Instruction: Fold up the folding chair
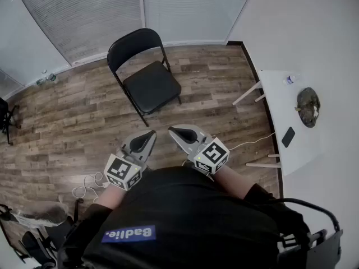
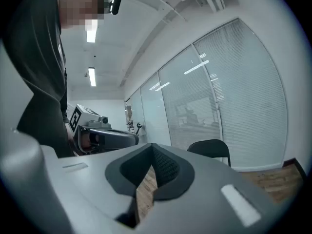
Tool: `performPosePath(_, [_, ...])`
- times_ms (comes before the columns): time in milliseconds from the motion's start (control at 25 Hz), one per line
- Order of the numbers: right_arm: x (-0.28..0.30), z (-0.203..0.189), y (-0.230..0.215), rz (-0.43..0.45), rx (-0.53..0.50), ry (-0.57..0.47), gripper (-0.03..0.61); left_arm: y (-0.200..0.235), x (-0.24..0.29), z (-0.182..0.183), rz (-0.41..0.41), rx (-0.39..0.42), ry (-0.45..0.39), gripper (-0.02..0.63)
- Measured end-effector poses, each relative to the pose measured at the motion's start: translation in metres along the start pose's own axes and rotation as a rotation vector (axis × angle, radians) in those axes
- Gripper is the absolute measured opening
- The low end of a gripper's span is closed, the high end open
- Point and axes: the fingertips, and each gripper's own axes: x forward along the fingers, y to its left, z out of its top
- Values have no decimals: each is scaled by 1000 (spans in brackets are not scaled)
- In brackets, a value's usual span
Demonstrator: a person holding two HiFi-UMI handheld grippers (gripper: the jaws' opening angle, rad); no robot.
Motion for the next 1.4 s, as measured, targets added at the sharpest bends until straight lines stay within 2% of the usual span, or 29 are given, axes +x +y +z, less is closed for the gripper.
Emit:
performPosePath(600, [3, -2, -1, -17, 34, -13, 2, 0, -4, 0, -4, -1, -1, 5])
performPosePath(1400, [40, 0, 0, -38, 49, -9, 2, 33, -16, 11, -5, 19, 6, 5])
